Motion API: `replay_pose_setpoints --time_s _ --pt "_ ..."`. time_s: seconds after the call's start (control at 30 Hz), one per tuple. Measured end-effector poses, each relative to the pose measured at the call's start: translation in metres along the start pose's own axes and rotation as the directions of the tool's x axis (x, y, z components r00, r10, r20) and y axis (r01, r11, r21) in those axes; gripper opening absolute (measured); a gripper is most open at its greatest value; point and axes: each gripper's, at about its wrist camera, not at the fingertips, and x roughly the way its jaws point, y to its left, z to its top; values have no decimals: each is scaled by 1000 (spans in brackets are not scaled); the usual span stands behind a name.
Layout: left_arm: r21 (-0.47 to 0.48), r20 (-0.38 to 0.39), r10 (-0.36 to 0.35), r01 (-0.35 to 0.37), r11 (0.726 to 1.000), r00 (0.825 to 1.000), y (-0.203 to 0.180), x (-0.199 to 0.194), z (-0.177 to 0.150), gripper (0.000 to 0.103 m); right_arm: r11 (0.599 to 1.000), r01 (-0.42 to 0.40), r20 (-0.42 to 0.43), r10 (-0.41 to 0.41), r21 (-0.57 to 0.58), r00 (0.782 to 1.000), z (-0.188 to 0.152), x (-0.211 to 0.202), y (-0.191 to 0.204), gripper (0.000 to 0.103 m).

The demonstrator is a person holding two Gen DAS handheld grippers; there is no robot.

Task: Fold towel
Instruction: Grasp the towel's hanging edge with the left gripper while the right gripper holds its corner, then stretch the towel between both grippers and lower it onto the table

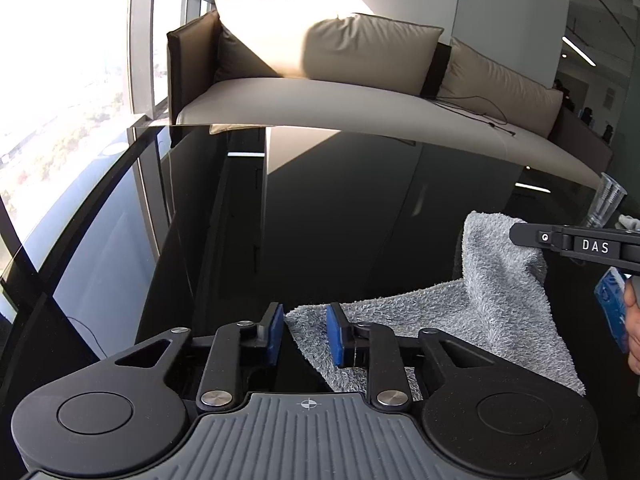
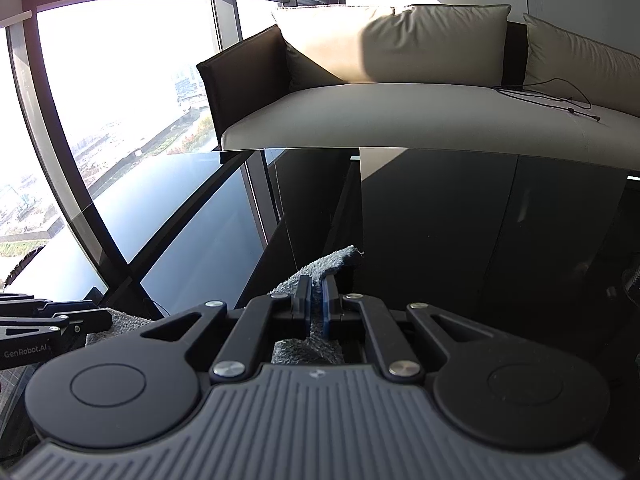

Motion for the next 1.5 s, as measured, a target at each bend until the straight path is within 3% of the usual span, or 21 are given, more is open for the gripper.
replay_pose_setpoints --time_s 0.1,0.2,0.27,0.43,0.73,0.8,0.87,1.07,1.27,1.5 --pt "-3 -7 -12 12 1000 1000 1 2 2 7 1000 -6 18 5 23 1000 5 0 -5 7" --pt "1 -9 -20 20 1000 1000 0 2 1 4 999 -15 19 15 43 1000 10 4 -10 25" --pt "2 -3 -26 26 1000 1000 -1 1 1 4 999 -2 32 0 45 999 13 5 -11 49" --pt "-1 17 -34 35 999 999 -2 -4 3 4 998 23 53 -26 55 998 23 11 -15 62" --pt "-15 34 -46 47 999 998 2 -7 10 4 999 17 -49 -18 -28 999 25 55 -4 61" --pt "-12 35 -46 46 999 998 2 -7 10 4 999 14 -62 -16 -37 998 24 60 -2 53" --pt "-12 39 -45 46 999 998 2 -7 11 4 999 22 -86 -26 -47 996 23 66 0 30" --pt "-29 62 -46 47 998 997 6 -13 16 4 999 29 -100 -33 -41 994 20 66 -3 7" --pt "-37 130 -29 34 999 991 9 -32 24 4 1000 -1 12 1 25 1000 34 40 -10 6" --pt "-41 185 2 6 999 983 15 -38 47 4 999 -29 144 23 44 989 58 13 -11 6"
